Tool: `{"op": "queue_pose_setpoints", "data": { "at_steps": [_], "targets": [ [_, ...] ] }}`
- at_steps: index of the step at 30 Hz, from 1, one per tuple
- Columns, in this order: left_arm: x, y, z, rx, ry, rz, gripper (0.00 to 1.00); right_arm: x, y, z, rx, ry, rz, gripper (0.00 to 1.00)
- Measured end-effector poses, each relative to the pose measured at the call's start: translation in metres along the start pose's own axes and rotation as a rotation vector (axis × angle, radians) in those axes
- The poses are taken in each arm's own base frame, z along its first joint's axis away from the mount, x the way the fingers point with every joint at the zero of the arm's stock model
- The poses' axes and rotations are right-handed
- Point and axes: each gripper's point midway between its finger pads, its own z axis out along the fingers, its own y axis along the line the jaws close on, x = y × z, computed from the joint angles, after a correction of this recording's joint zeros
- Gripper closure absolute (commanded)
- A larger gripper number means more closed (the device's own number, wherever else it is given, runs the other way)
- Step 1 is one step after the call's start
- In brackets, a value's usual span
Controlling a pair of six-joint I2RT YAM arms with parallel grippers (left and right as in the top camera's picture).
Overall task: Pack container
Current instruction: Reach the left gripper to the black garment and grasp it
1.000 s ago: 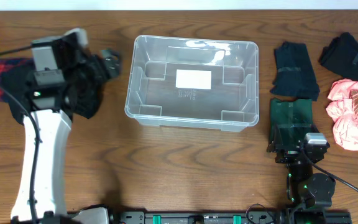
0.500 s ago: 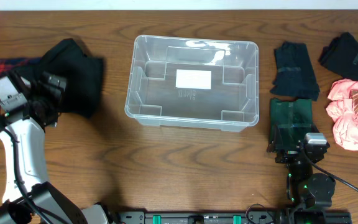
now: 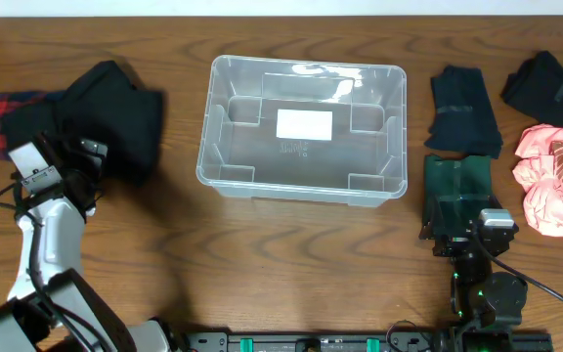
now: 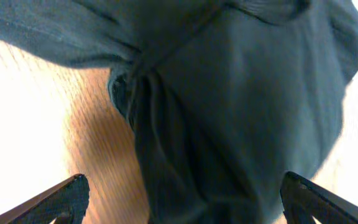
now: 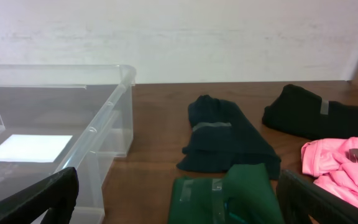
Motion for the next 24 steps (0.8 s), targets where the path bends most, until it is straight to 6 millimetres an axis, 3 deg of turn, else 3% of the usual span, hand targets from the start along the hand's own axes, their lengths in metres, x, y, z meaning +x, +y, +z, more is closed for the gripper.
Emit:
{"op": "queue_pose_setpoints", "data": {
  "at_steps": [13, 15, 16, 18, 22, 24],
  "targets": [
    [-0.026, -0.013, 0.047, 0.083, -0.102, -0.006, 0.01, 0.0, 0.0, 0.0, 0.0, 0.0, 0.0, 0.01],
    [-0.028, -0.012, 0.053, 0.088, -0.106, -0.015, 0.21, 0.0, 0.0, 0.0, 0.0, 0.0, 0.0, 0.01],
    [-0.028, -0.012, 0.055, 0.09, -0.108, -0.019, 0.45, 0.0, 0.0, 0.0, 0.0, 0.0, 0.0, 0.01],
    [-0.029, -0.012, 0.056, 0.094, -0.111, -0.022, 0.67, 0.0, 0.0, 0.0, 0.0, 0.0, 0.0, 0.01],
    [-0.035, -0.019, 0.054, 0.124, -0.133, -0.024, 0.81, 0.0, 0.0, 0.0, 0.0, 0.0, 0.0, 0.01],
    [-0.036, -0.022, 0.053, 0.144, -0.131, -0.019, 0.94, 0.0, 0.0, 0.0, 0.0, 0.0, 0.0, 0.01]
  ]
}}
